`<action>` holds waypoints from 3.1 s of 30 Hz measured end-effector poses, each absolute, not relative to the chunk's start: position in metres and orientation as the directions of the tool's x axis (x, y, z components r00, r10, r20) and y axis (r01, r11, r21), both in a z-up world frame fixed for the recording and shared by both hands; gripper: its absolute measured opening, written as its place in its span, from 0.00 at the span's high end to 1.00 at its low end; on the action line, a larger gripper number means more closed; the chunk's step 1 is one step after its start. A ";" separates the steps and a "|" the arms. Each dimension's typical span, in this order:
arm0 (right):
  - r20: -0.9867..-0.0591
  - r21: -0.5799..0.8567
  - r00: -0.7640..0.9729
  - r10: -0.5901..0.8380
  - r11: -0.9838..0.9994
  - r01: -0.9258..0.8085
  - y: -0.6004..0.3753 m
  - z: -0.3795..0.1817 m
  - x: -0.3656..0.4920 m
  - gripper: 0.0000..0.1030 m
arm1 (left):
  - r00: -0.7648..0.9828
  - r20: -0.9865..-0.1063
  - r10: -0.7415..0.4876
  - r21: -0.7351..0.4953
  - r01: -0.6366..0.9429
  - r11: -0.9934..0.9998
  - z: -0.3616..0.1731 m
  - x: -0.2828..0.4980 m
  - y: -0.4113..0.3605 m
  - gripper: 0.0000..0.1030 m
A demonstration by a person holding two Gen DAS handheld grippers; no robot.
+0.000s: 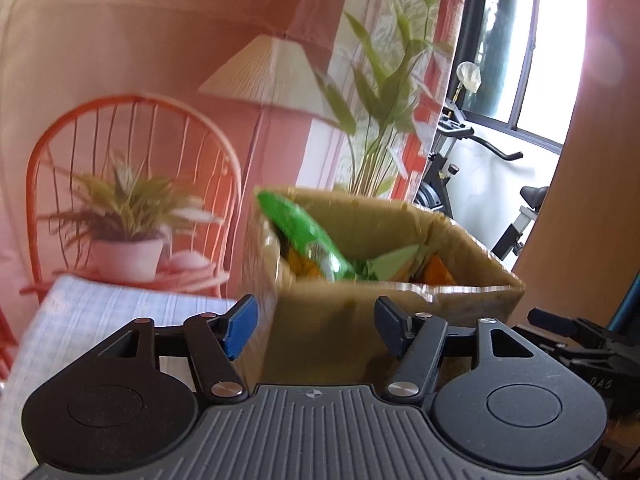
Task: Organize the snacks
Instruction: 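Move both tools down to the snacks lying in front of the box, then close the left tool on the orange wrapped pastry while the right tool grasps the orange-and-white bar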
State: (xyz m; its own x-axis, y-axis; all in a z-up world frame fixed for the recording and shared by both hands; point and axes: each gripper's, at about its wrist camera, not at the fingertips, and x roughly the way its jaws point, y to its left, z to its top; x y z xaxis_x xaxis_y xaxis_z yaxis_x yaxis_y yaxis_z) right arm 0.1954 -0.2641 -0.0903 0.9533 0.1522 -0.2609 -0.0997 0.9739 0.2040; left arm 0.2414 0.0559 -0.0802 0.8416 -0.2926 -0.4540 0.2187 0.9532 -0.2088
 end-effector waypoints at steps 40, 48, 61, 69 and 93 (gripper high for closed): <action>-0.448 0.195 0.892 0.053 0.980 0.039 -0.269 -0.237 0.161 0.26 | 0.621 -0.690 -0.372 -0.281 0.244 0.928 -0.218 0.222 -0.030 0.18; -0.421 0.207 0.905 0.070 0.978 0.021 -0.270 -0.238 0.156 0.26 | 0.622 -0.702 -0.347 -0.229 0.263 0.937 -0.226 0.225 -0.043 0.14; -0.428 0.223 0.900 0.081 0.975 0.019 -0.271 -0.240 0.159 0.26 | 0.605 -0.720 -0.339 -0.200 0.287 0.937 -0.241 0.230 -0.050 0.10; -0.434 0.228 0.897 0.086 0.973 0.017 -0.272 -0.241 0.160 0.26 | 0.606 -0.706 -0.367 -0.244 0.278 0.929 -0.241 0.228 -0.042 0.16; -0.459 0.206 0.884 0.088 0.979 0.009 -0.269 -0.241 0.163 0.28 | 0.689 -0.668 -0.282 -0.173 0.224 0.959 -0.206 0.200 -0.013 0.26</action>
